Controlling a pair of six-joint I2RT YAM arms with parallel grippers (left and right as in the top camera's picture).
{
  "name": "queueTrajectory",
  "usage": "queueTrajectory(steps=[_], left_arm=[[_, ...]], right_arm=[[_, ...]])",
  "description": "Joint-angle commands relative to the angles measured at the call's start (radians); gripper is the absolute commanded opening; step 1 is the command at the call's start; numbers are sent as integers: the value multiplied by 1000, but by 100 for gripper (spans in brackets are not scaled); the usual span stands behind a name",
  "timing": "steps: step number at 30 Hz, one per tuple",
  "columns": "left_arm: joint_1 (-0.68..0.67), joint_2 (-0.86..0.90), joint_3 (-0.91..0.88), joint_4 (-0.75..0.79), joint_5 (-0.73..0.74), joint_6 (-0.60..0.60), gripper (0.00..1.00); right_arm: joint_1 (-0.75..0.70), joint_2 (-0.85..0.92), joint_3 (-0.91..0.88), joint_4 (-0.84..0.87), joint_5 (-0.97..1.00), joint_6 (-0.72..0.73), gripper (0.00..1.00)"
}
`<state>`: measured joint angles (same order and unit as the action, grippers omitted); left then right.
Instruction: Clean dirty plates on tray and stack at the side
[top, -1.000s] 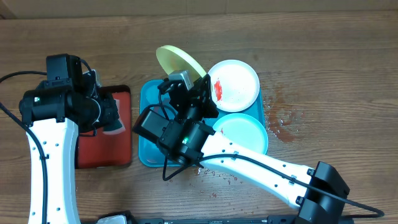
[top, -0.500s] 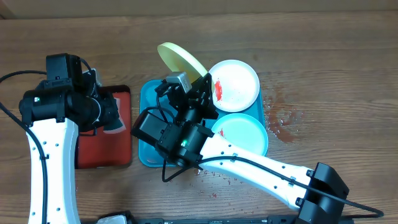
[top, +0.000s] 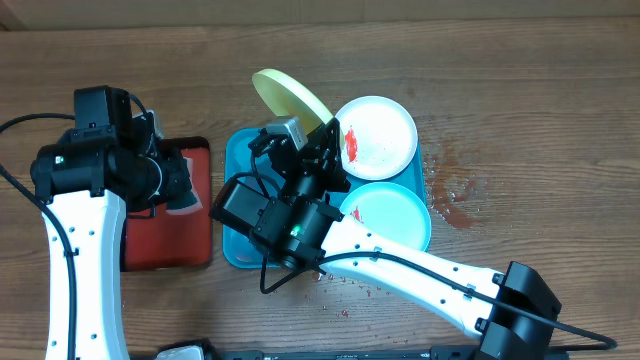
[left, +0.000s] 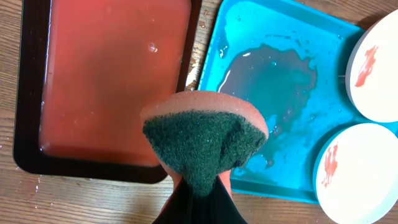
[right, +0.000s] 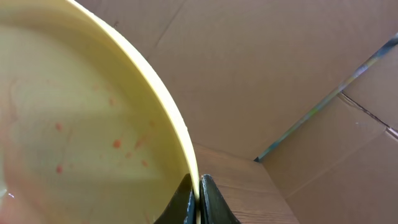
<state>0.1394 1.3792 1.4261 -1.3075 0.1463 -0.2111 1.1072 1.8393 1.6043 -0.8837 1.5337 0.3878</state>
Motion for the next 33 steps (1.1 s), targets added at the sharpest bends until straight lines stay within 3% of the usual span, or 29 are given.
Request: queueTrajectory(steps=[1, 4, 5, 9, 13, 18, 21, 27, 33], left_arm=[[6, -7, -4, 4, 11, -6, 5], [6, -7, -4, 5, 11, -6, 4], [6, -7, -4, 7, 11, -6, 4], [6, -7, -4, 5, 3, -2, 4], [6, -7, -4, 5, 4, -2, 4], [6, -7, -4, 3, 4, -2, 4], [6, -7, -4, 4, 4, -2, 4], [4, -7, -4, 19, 4, -2, 4], [4, -7, -4, 28, 3, -2, 4]], right_arm=[[6, -11, 13, 4, 29, 4, 4], [4, -11, 13, -38, -160, 5, 4], [-12, -10, 11, -77, -431, 9, 4], [-85, -10, -10, -88, -906, 102, 4], [-195, -13, -16, -96, -1171, 163, 4], [-423, -51, -16, -98, -1533, 120, 4], [-638, -79, -16, -118, -1769, 51, 4], [-975, -81, -17, -229, -1855, 1, 4], [-1258, -78, -69, -290, -1735, -3, 4]])
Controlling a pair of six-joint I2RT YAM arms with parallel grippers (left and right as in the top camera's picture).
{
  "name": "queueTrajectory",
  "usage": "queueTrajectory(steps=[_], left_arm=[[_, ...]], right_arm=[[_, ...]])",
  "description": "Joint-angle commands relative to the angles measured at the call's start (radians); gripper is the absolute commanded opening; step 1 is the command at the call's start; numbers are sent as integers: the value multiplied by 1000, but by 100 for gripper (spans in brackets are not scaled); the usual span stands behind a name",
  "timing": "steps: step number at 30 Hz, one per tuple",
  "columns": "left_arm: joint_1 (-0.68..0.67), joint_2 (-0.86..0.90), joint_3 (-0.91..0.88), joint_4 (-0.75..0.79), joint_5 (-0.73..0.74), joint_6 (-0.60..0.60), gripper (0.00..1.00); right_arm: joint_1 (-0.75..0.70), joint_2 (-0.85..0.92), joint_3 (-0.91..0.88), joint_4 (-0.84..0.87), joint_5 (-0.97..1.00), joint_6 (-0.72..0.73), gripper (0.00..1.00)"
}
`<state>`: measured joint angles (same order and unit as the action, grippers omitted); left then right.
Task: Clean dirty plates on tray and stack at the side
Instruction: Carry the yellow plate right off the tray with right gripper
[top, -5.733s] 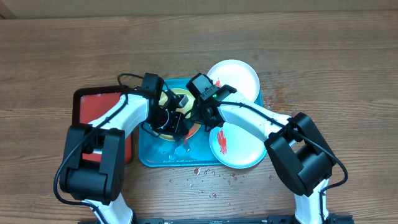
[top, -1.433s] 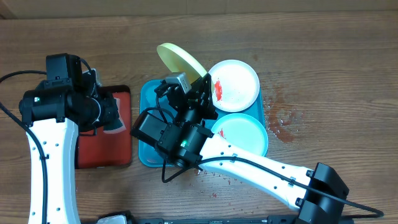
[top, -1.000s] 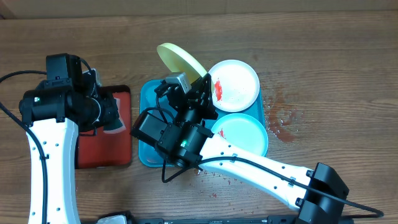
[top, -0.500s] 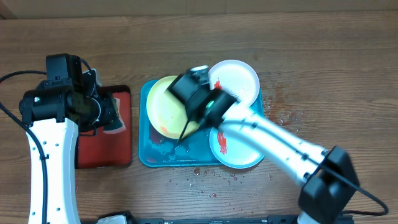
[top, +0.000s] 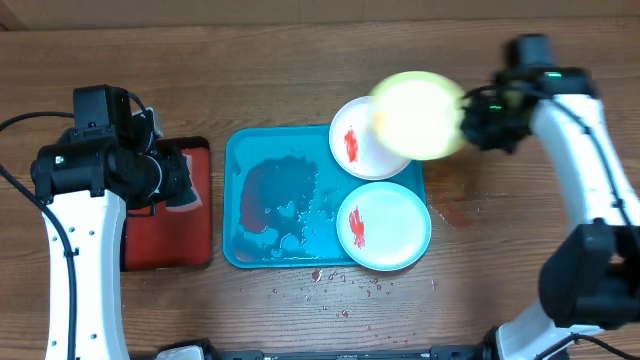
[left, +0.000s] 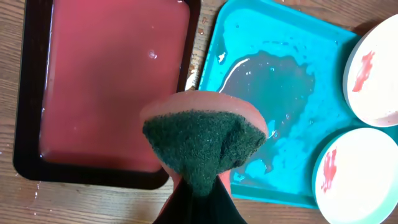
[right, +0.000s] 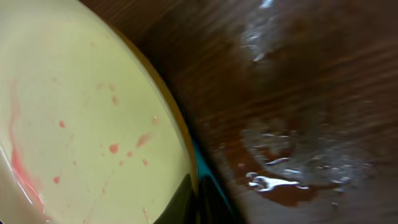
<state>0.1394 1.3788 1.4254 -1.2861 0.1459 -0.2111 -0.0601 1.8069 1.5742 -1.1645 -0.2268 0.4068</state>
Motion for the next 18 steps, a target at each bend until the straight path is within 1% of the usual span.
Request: queueTrajectory(steps=[1, 4, 9, 14, 18], left_arm=[[4, -6, -3, 8, 4, -2, 4], [4, -6, -3, 8, 4, -2, 4], [4, -6, -3, 8, 4, -2, 4], [4, -6, -3, 8, 4, -2, 4], [4, -6, -3, 8, 4, -2, 4]], right_arm=[[-127, -46, -64, -3, 34, -23, 4], [-209, -46, -153, 36, 45, -22, 4], [-280, -45, -301, 147, 51, -18, 4], [-288, -42, -416, 259, 59, -18, 4], [-287, -41, -465, 316, 89, -3, 5]])
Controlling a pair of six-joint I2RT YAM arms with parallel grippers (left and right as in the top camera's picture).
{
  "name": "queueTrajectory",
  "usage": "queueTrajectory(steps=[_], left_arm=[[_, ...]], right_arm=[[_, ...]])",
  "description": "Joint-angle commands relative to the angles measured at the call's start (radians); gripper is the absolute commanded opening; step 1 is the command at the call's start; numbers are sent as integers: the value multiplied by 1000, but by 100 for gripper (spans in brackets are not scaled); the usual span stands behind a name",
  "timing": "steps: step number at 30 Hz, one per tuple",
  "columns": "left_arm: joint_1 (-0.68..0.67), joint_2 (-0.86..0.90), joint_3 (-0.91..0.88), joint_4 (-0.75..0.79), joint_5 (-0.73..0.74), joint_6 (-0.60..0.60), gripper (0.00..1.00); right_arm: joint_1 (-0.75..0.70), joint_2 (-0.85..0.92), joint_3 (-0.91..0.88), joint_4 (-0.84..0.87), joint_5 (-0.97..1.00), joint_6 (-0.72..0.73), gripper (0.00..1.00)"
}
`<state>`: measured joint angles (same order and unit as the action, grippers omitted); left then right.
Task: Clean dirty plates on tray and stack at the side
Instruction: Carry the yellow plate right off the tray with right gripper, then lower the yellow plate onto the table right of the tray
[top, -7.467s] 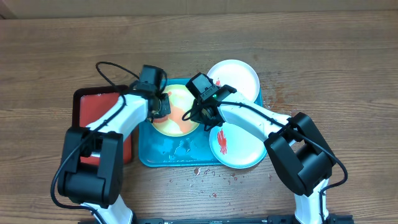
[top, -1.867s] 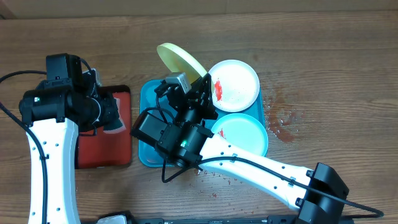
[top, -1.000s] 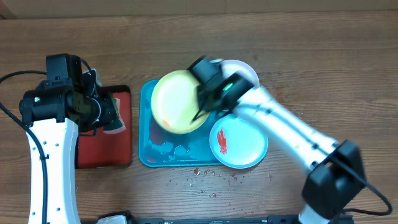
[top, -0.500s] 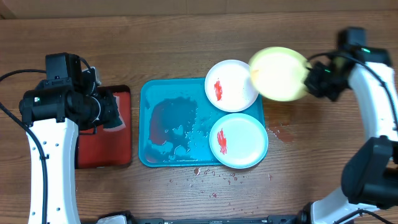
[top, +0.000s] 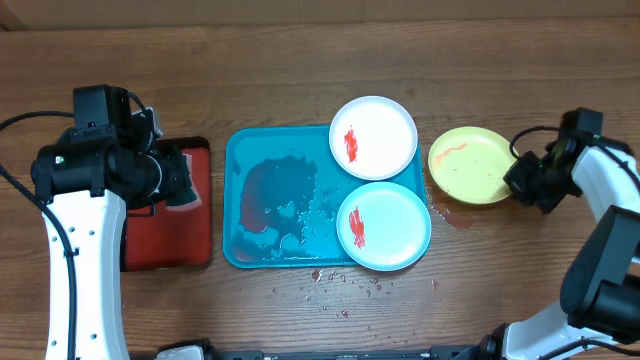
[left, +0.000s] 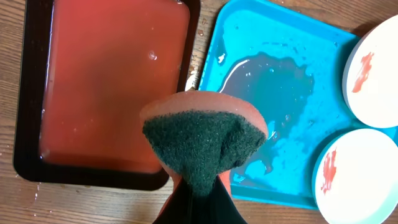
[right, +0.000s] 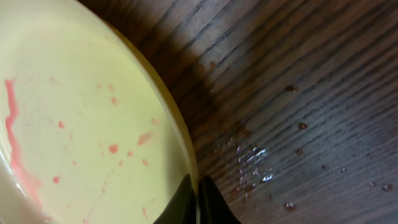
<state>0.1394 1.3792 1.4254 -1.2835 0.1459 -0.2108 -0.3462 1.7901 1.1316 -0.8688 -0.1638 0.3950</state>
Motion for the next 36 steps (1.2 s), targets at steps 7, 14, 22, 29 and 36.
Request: queueTrajectory(steps=[7, 14, 22, 29, 36], left_arm=[[4, -6, -3, 3, 4, -2, 4], [4, -6, -3, 1, 4, -3, 4], [4, -6, -3, -2, 4, -3, 4], [4, -6, -3, -2, 4, -3, 4], [4, -6, -3, 3, 4, -3, 4]], right_arm=[[-2, -25, -25, 34, 66, 24, 20], [-1, -38, 94, -168, -24, -55, 25], [-1, -166, 257, -383, -158, -170, 40], [63, -208, 253, -465, -229, -247, 42], [188, -208, 202, -448, -132, -226, 43]])
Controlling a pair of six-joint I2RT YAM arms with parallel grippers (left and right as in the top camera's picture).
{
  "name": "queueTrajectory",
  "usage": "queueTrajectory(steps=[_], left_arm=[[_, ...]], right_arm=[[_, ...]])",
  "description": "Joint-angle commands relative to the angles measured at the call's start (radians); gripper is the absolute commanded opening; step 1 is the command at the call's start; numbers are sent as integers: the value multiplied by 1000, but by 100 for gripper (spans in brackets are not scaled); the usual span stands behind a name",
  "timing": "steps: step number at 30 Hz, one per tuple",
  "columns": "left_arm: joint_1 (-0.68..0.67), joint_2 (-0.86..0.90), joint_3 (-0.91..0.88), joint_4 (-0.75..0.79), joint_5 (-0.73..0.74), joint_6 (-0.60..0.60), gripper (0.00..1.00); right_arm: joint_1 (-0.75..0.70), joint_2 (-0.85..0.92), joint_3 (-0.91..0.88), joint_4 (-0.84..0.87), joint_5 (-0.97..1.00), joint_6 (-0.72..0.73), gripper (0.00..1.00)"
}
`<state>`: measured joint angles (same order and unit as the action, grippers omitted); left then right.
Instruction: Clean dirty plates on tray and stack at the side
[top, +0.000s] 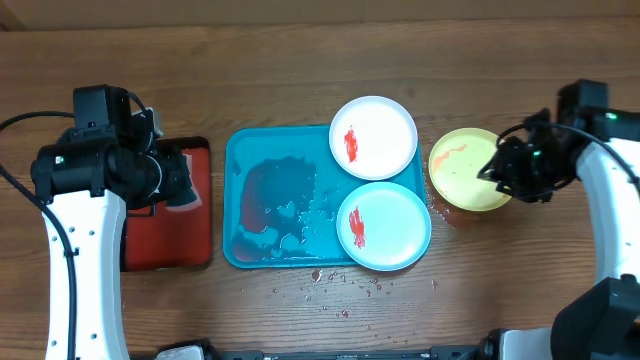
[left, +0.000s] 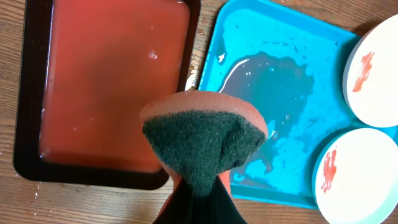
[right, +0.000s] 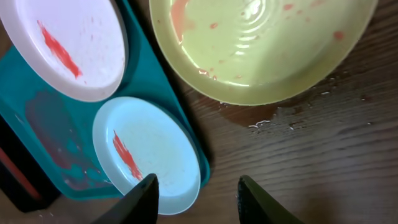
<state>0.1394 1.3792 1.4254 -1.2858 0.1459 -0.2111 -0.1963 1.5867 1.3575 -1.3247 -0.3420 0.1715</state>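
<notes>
The yellow plate (top: 462, 168) lies flat on the wood right of the blue tray (top: 262, 208), with faint red smears; it fills the top of the right wrist view (right: 261, 43). My right gripper (right: 198, 196) hangs open above the table, nothing between its fingers. A white plate (top: 374, 137) and a pale blue plate (top: 384, 226), each with a red streak, sit on the tray's right side. My left gripper (left: 198, 202) is shut on the orange-and-green sponge (left: 204, 140), held above the gap between basin and tray.
A dark basin of reddish water (top: 168, 222) sits left of the tray. Murky water pools on the tray's left half (left: 273, 81). Red splashes and droplets dot the wood below the tray (top: 345, 285) and beside the yellow plate (right: 261, 118).
My right gripper has let go of the yellow plate's rim, opened and risen above it. The plate stays on the wood. The left arm and sponge have not moved.
The right gripper first held the yellow plate tilted over the tray's far edge. Then it held the plate in the air over the white plate. Then the plate lay on the table right of the tray, still gripped. Now it is released. The left gripper held the sponge throughout.
</notes>
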Motion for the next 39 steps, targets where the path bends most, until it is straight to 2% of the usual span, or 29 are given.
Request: queueTrajectory(steps=[1, 22, 25, 39], left_arm=[[4, -6, -4, 8, 4, -3, 4], [4, -5, -4, 45, 4, -59, 4], [4, -5, -4, 45, 4, -59, 4], [4, -5, -4, 44, 4, -58, 4]], right_arm=[[50, -5, -28, 13, 63, 13, 43], [79, -5, -29, 29, 133, 38, 45], [79, -5, -31, 28, 132, 37, 49], [79, -5, -128, 44, 132, 37, 47]])
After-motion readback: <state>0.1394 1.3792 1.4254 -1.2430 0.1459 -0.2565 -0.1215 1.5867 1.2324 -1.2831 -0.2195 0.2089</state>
